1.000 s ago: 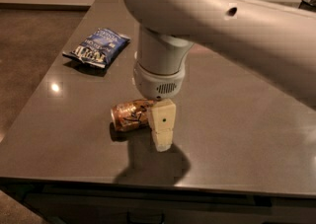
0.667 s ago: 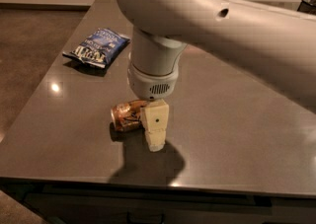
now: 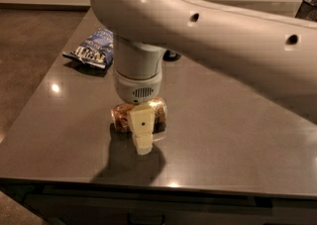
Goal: Place orange can upright
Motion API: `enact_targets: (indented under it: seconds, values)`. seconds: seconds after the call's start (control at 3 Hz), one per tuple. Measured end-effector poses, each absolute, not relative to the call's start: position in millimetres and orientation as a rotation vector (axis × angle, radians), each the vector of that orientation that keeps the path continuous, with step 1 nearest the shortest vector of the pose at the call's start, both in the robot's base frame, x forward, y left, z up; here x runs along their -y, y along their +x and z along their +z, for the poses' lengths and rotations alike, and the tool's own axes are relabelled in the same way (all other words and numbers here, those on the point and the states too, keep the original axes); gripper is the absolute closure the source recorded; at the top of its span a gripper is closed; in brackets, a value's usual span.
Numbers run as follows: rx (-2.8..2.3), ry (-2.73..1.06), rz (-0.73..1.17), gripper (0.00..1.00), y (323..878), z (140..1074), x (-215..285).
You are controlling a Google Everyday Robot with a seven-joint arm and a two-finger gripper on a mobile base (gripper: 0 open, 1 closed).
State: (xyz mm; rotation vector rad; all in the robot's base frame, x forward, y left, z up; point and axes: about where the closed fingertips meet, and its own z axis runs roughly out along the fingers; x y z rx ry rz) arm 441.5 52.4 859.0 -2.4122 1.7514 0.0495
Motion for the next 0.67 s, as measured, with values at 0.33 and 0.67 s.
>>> enact_targets:
  seconds: [0.33,0.67]
  values:
    - [-1.767,-2.435,0.04,0.2,443.3,852.1,-57.9]
    - [-1.772,-2.452,0.05,0.45,444.4,849.1,-60.3]
